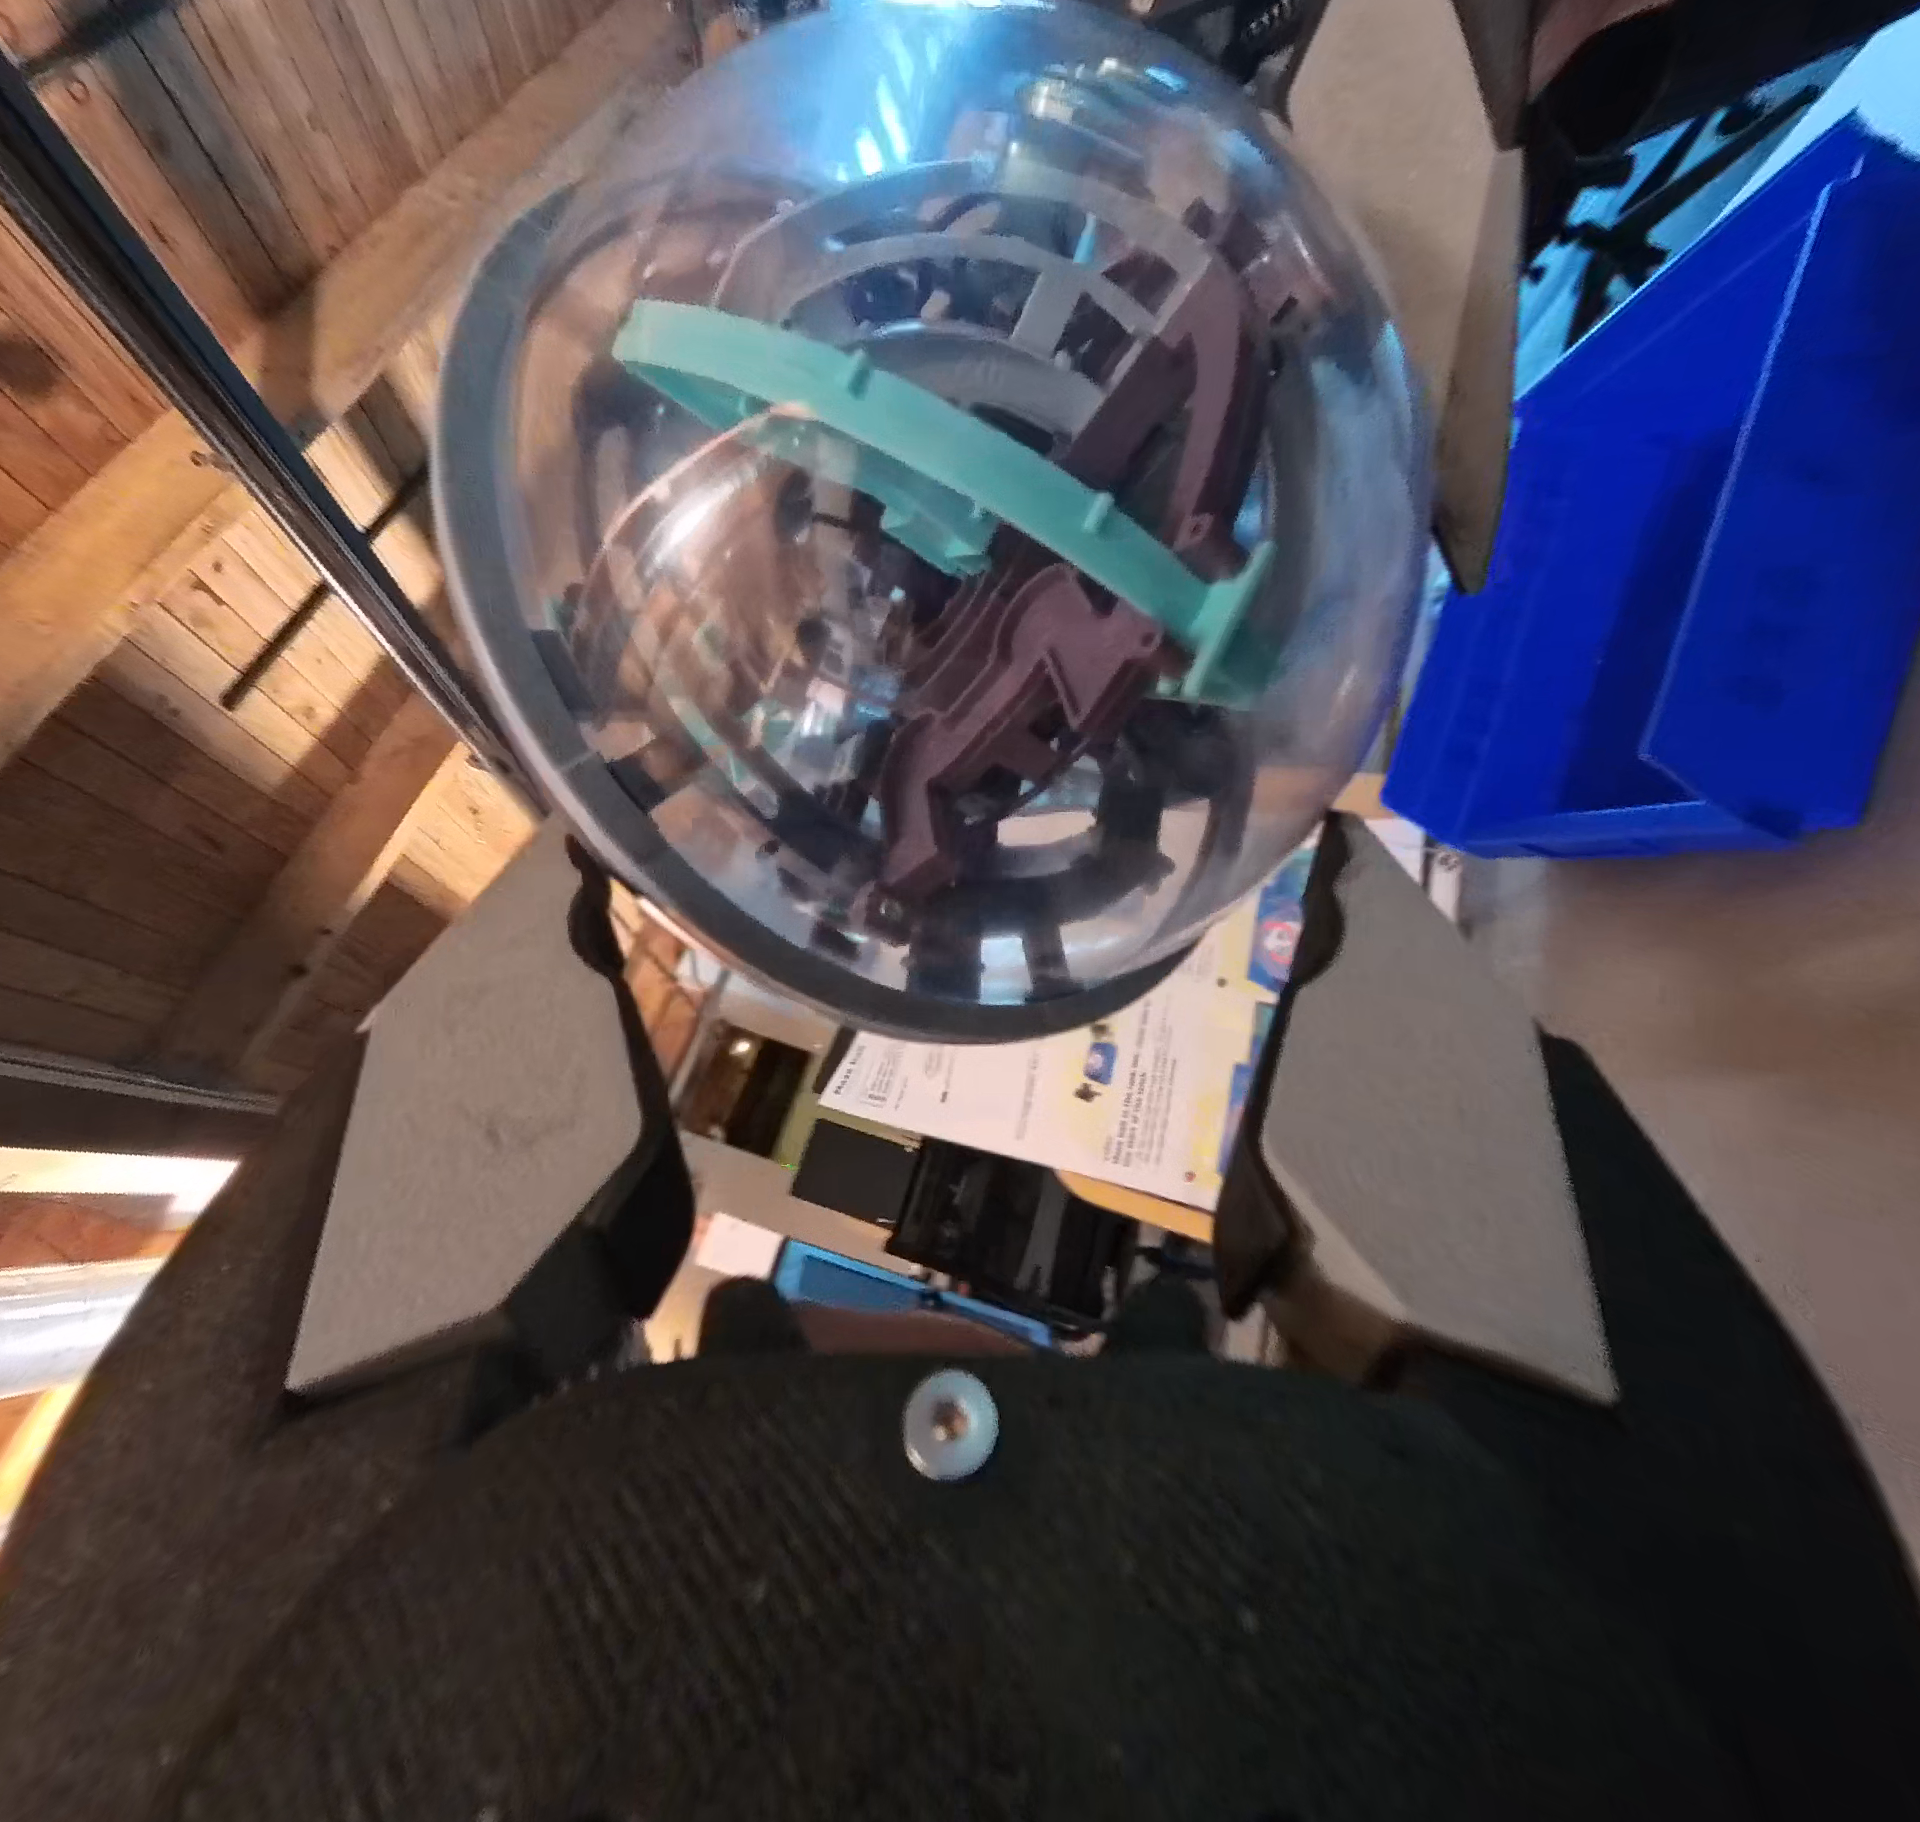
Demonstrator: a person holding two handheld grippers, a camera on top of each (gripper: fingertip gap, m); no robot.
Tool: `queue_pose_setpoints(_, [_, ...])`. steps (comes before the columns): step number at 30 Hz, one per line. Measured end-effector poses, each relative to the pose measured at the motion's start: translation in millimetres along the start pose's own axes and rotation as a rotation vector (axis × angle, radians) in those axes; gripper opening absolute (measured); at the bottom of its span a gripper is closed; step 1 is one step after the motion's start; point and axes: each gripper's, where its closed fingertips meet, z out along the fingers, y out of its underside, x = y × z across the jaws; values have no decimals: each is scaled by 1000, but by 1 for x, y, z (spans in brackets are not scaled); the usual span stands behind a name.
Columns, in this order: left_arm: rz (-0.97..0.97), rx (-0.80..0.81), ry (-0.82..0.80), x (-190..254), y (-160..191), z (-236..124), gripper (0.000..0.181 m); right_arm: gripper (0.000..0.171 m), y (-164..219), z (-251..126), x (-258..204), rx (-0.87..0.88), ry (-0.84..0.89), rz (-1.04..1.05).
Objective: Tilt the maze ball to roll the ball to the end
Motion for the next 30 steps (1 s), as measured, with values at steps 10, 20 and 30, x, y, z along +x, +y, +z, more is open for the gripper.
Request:
queue_pose_setpoints(10, [82,-42,-51,0,7,7,130,150,6,3,7,16,84,-74])
queue_pose_setpoints(20, [292,-37,-247,-20,1,3,129,150,-15,-7,24,61,330,-311])
queue_pose_setpoints(30, [185,-69,-120,-8,8,6,129,150,-1,2,14,54,202,-162])
